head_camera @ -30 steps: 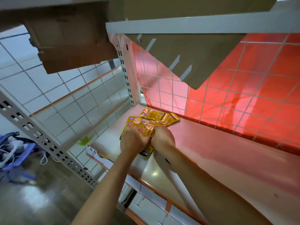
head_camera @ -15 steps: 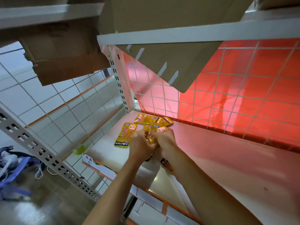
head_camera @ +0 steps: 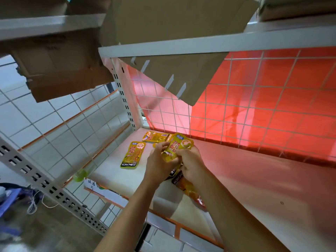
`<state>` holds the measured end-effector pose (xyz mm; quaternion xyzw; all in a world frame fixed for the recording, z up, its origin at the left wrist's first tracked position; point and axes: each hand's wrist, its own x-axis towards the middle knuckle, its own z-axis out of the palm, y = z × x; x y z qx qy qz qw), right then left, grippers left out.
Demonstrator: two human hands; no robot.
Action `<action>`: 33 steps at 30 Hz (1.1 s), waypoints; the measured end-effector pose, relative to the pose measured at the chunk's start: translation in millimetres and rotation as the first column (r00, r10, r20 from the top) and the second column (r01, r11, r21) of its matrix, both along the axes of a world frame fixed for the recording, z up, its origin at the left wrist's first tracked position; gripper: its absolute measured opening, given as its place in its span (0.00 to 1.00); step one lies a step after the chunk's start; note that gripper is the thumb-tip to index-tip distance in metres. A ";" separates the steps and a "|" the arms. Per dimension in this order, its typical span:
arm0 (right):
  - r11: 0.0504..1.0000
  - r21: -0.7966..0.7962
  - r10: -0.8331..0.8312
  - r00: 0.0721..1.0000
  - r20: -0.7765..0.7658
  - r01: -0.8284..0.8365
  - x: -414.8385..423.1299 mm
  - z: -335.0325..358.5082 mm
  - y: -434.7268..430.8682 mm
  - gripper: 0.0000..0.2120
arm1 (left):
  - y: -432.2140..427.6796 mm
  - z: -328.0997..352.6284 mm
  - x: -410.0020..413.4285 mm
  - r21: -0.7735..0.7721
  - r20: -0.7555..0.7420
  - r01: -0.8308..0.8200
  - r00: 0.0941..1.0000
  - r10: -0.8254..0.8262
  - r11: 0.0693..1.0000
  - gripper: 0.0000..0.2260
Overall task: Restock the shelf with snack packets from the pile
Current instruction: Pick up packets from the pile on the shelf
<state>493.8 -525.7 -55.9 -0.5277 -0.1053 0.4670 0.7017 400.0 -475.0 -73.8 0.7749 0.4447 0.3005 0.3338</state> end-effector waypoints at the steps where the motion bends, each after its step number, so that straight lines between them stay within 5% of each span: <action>1: 1.000 0.019 -0.014 1.000 -0.008 0.015 4.6 1.6 -6.5 0.13 | -3.0 1.1 5.2 0.002 0.033 0.012 0.999 -0.012 1.000 0.25; 7: 0.980 0.136 -0.125 0.984 -0.126 0.142 40.9 5.0 -47.1 0.10 | -30.7 6.8 58.8 -0.009 0.125 0.110 0.986 -0.108 0.994 0.15; 11: 0.949 0.195 -0.221 0.964 -0.149 0.248 71.4 3.7 -81.1 0.11 | -63.7 7.1 94.2 -0.220 0.290 0.231 0.943 -0.163 0.948 0.11; 17: 0.934 0.146 -0.312 0.943 -0.116 0.327 110.6 -3.2 -136.6 0.12 | -119.9 4.0 142.8 -0.432 0.487 0.422 0.853 -0.188 0.797 0.20; 25: 0.917 0.034 -0.395 0.916 -0.066 0.397 151.1 -4.8 -209.0 0.12 | -184.3 2.6 188.6 -0.483 0.396 0.468 0.870 -0.292 0.740 0.06; 33: 0.888 0.012 -0.457 0.885 -0.082 0.460 180.1 -7.4 -254.6 0.12 | -228.7 15.9 218.5 -0.511 0.418 0.486 0.861 -0.289 0.709 0.12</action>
